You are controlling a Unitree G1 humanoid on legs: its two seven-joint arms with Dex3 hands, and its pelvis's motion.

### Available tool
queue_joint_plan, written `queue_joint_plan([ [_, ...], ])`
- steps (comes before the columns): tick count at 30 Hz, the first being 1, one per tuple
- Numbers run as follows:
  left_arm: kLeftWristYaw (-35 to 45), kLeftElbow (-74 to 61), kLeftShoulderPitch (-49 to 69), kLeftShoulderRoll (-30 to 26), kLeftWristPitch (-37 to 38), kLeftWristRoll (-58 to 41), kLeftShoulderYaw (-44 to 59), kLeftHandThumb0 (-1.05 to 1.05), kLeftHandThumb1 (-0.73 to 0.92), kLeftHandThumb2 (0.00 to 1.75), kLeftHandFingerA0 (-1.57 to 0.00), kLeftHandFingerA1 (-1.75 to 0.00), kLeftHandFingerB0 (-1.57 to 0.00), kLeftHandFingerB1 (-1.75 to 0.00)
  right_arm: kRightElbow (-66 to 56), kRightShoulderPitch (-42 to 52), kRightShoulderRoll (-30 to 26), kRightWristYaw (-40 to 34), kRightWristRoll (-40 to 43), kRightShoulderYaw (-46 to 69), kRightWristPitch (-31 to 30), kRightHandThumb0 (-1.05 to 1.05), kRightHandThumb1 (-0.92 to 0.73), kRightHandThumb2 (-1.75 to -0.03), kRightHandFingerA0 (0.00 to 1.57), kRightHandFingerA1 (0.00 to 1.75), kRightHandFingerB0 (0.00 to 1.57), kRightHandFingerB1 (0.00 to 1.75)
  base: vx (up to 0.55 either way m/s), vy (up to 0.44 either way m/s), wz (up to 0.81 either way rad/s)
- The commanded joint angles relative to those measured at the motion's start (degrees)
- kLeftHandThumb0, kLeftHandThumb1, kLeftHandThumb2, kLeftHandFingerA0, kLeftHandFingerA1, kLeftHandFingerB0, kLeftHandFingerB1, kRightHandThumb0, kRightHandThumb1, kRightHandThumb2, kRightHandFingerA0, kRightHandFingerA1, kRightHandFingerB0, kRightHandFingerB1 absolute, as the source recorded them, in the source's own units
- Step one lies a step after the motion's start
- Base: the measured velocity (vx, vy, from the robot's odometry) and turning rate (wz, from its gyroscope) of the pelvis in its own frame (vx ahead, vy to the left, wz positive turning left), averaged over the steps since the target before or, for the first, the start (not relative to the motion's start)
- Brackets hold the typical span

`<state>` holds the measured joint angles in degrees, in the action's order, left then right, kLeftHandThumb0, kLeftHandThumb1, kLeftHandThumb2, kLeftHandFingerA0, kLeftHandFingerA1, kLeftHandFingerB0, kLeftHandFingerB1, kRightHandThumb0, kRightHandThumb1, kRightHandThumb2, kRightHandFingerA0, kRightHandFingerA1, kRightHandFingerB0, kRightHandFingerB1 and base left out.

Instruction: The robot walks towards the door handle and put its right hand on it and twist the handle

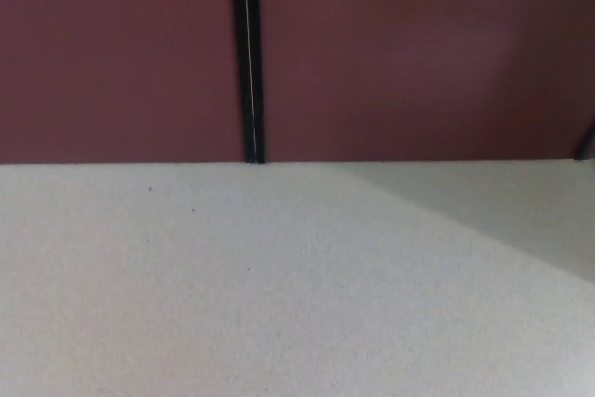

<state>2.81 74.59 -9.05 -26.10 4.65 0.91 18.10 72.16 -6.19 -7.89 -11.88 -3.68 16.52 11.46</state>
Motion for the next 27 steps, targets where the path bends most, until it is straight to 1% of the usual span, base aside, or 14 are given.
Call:
queue_joint_plan([
  [1, 0.8, 0.7, 0.6, -0.3, 1.4, -0.8, 0.0, -0.21, 0.61, 0.58, -0.65, -0.61, -0.31, -0.72, 0.8, 0.8, 0.2, -1.9, 1.6, 0.3, 2.9, -0.13, -0.61, -0.57, 0.75, 0.53, 0.56, 0.43, 0.0, 0.0, 0.0],
  [2, 0.8, 0.8, 2.6, 0.1, 1.8, 0.2, -1.1, -0.22, 0.62, 0.58, -0.65, -0.62, -0.32, -0.72, 0.9, 3.6, 0.2, -0.7, 2.3, 0.8, 4.1, -0.12, -0.62, -0.57, 0.74, 0.54, 0.55, 0.43, 0.0, 0.0, 0.0],
  [4, 0.9, 0.9, 4.0, 0.0, 2.5, 0.5, -1.7, -0.22, 0.62, 0.58, -0.66, -0.62, -0.32, -0.7, 1.0, 5.3, 0.2, -0.3, 2.2, 0.6, 4.9, -0.1, -0.6, -0.57, 0.73, 0.53, 0.55, 0.43, 0.0, 0.0, 0.0],
  [8, 0.9, 0.9, 4.3, 0.0, 2.6, 0.1, -2.0, -0.22, 0.62, 0.58, -0.66, -0.62, -0.32, -0.7, 1.0, 5.6, 0.2, -0.3, 2.4, 0.4, 5.2, -0.1, -0.6, -0.57, 0.73, 0.53, 0.55, 0.43, 0.0, 0.0, 0.0],
  [10, 1.0, 0.8, 6.4, 0.0, 3.1, 0.2, -2.2, -0.22, 0.61, 0.58, -0.65, -0.59, -0.33, -0.7, 1.3, 7.7, 0.2, -0.6, 2.2, 0.1, 5.4, -0.06, -0.58, -0.57, 0.71, 0.52, 0.55, 0.43, 0.0, 0.0, 0.0],
  [14, 1.2, 0.6, 6.8, -0.1, 3.9, 0.4, -2.9, -0.22, 0.61, 0.58, -0.65, -0.59, -0.33, -0.7, 1.1, 8.1, 0.1, -1.7, 1.9, -0.6, 5.7, -0.05, -0.58, -0.56, 0.72, 0.52, 0.55, 0.43, 0.0, 0.0, 0.0],
  [16, 1.4, 0.5, 6.9, -0.1, 4.4, 0.7, -3.5, -0.23, 0.61, 0.58, -0.64, -0.59, -0.33, -0.69, 1.2, 8.9, -1.4, -3.7, -1.1, -3.6, 6.3, -0.05, -0.56, -0.56, 0.72, 0.51, 0.56, 0.43, 0.0, 0.0, 0.0],
  [18, 1.5, 0.5, 6.6, -0.2, 4.4, 0.7, -3.8, -0.23, 0.61, 0.58, -0.64, -0.59, -0.33, -0.68, 1.2, 9.2, -2.1, -4.2, -1.7, -4.8, 7.1, -0.06, -0.56, -0.56, 0.73, 0.5, 0.57, 0.43, 0.0, 0.0, 0.0],
  [19, 1.7, 0.4, 6.6, -0.2, 4.6, 0.9, -4.2, -0.24, 0.61, 0.58, -0.61, -0.53, -0.35, -0.67, 1.1, 9.7, -3.3, -5.2, -2.8, -6.1, 7.7, -0.07, -0.54, -0.55, 0.73, 0.5, 0.57, 0.43, 0.0, 0.0, 0.0],
  [20, 1.8, 0.4, 6.6, -0.3, 4.7, 0.9, -4.4, -0.24, 0.61, 0.58, -0.61, -0.53, -0.35, -0.67, 1.1, 9.9, -3.8, -5.7, -3.1, -6.8, 7.9, -0.07, -0.54, -0.55, 0.73, 0.5, 0.57, 0.43, 0.0, 0.0, 0.0],
  [21, 2.1, 0.3, 6.4, -0.3, 4.7, 0.7, -4.4, -0.24, 0.61, 0.59, -0.61, -0.52, -0.36, -0.67, 1.1, 9.8, -4.6, -6.5, -3.8, -7.8, 8.1, -0.11, -0.51, -0.56, 0.73, 0.51, 0.57, 0.44, 0.28, 0.128, -0.47],
  [22, 2.5, 0.4, 6.2, -0.4, 4.6, 0.5, -4.4, -0.24, 0.61, 0.59, -0.61, -0.51, -0.36, -0.67, 1.2, 9.9, -5.2, -7.2, -4.2, -8.6, 8.5, -0.12, -0.51, -0.56, 0.74, 0.51, 0.58, 0.44, 0.28, 0.216, 0.73],
  [27, 2.7, 0.4, 4.6, -0.2, 4.3, 0.4, -4.6, -0.24, 0.6, 0.58, -0.59, -0.49, -0.4, -0.66, 1.6, 9.3, -6.8, -7.4, -4.4, -10.6, 10.3, -0.15, -0.5, -0.57, 0.73, 0.52, 0.58, 0.45, 0.25, 0.192, 0.11],
])
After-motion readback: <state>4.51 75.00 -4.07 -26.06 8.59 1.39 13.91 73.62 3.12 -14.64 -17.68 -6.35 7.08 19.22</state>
